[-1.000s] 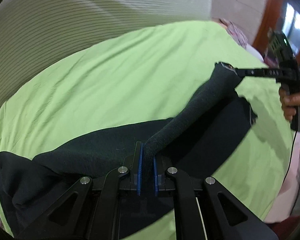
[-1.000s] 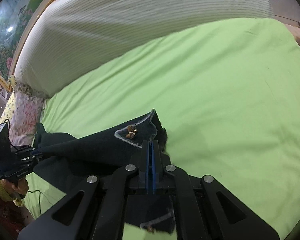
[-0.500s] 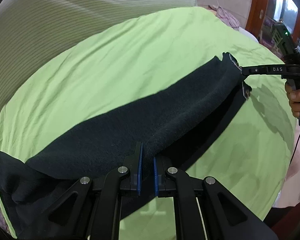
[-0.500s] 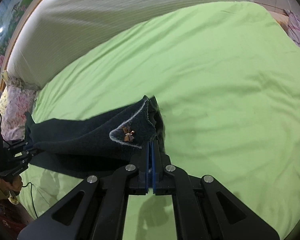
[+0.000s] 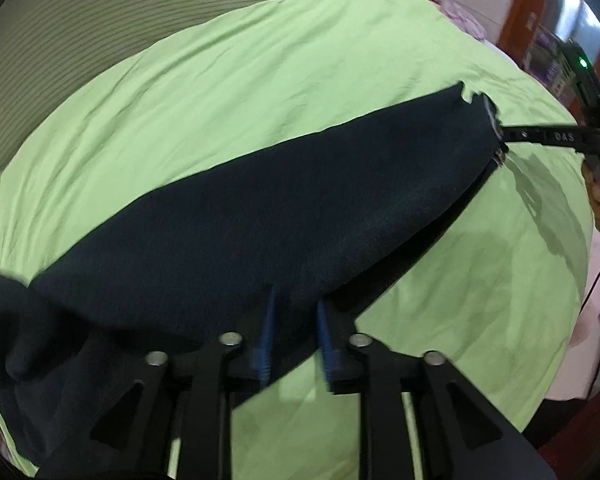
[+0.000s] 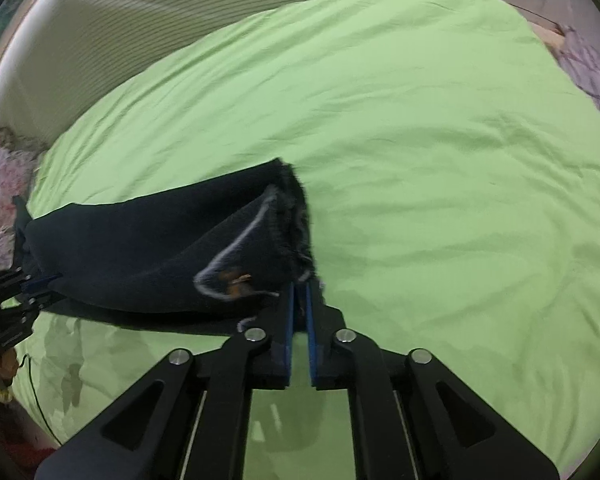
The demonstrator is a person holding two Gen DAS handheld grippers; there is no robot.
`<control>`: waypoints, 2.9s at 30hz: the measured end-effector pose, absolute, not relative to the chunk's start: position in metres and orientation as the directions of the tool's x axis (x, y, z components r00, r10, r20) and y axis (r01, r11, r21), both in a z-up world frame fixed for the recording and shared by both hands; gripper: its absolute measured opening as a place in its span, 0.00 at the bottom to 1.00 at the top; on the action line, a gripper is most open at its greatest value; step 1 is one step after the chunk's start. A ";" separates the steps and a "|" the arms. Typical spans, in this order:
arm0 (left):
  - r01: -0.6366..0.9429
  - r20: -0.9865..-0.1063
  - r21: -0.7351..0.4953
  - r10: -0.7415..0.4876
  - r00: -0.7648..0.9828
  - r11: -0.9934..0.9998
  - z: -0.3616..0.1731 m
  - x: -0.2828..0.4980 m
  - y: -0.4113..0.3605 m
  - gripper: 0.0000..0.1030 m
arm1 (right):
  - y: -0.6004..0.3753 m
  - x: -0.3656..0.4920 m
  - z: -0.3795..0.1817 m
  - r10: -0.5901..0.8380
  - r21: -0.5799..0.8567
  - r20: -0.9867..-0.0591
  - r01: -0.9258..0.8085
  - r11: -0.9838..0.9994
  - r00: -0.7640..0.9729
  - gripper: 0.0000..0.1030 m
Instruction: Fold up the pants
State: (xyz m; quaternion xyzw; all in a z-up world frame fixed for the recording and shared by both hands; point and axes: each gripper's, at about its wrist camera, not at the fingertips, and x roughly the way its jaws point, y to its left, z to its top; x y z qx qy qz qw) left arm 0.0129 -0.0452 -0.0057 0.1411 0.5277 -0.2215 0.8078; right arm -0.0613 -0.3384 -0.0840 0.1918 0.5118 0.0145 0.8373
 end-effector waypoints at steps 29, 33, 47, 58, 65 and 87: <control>-0.552 -0.977 -0.140 -0.023 0.213 0.822 0.033 0.124 0.191 0.70 | -0.068 -0.028 -0.010 0.501 0.199 -0.739 -0.564 0.801 0.450 0.51; -0.571 -0.989 -0.051 0.038 0.143 0.819 0.019 0.143 0.195 0.70 | -0.042 -0.026 -0.023 0.441 0.062 -0.773 -0.637 0.768 0.456 0.52; -0.533 -0.973 -0.133 -0.009 0.229 0.835 0.008 0.112 0.217 0.05 | -0.052 0.007 -0.041 0.435 0.108 -0.805 -0.621 0.776 0.404 0.10; -0.439 -0.827 -0.469 -0.206 0.523 0.766 0.050 -0.001 0.286 0.04 | -0.110 0.030 -0.009 0.623 0.401 -0.705 -0.534 0.744 0.339 0.09; -0.419 -0.790 -0.528 -0.247 0.560 0.739 0.020 -0.042 0.292 0.04 | -0.100 0.022 -0.017 0.594 0.364 -0.748 -0.565 0.741 0.297 0.04; -0.595 -0.855 -0.377 -0.019 0.519 0.710 0.013 -0.087 0.327 0.54 | -0.008 0.006 -0.030 0.539 0.268 -0.811 -0.676 0.687 0.227 0.55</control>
